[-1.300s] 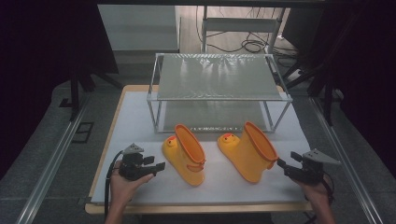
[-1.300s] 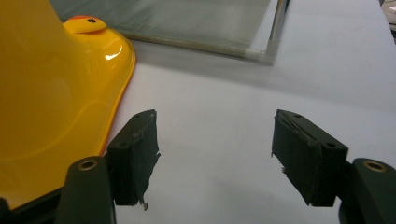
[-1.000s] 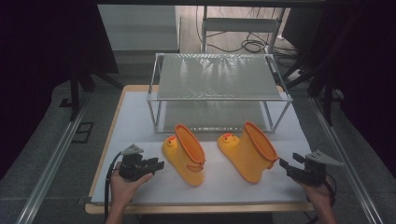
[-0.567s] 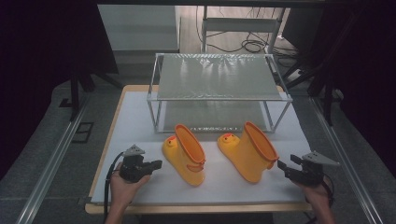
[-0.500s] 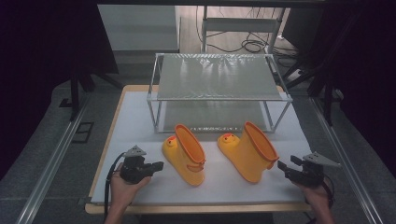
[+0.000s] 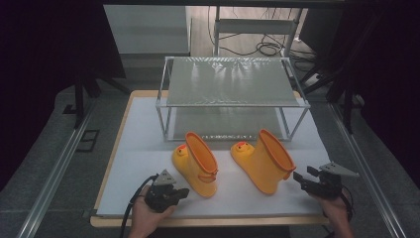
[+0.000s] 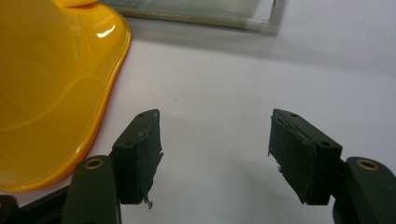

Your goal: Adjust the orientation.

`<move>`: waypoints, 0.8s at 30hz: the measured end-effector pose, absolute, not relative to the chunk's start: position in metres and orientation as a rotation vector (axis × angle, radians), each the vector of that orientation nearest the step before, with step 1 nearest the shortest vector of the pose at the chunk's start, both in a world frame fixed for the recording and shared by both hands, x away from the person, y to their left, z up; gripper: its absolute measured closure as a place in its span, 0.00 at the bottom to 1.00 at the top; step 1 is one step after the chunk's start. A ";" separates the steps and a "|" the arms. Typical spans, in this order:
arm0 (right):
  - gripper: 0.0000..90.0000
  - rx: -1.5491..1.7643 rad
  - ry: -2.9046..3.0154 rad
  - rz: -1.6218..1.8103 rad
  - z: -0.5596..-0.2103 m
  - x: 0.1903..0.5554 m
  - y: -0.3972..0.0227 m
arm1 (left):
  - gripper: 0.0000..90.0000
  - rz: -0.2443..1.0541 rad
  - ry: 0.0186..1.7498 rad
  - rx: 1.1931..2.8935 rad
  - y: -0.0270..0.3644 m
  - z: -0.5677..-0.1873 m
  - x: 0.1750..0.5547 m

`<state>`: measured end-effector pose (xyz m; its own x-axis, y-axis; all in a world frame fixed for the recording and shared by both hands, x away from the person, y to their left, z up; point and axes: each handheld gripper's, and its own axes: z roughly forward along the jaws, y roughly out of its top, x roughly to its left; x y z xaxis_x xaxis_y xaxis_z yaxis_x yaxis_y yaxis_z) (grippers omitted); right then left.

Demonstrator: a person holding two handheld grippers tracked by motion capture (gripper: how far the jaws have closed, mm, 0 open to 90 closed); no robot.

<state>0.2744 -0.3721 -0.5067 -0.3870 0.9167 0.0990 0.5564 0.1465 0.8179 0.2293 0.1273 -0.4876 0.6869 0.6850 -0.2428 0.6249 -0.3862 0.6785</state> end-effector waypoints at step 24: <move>0.38 1.469 2.018 1.126 -0.510 0.275 -0.377 | 1.00 0.456 0.869 2.138 0.030 -0.500 0.216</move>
<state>0.2754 -0.3772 -0.5101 -0.3677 0.9202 0.1343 0.5976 0.1231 0.7923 0.2155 0.0304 -0.5001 0.7031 0.7101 0.0383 0.4348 -0.4719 0.7670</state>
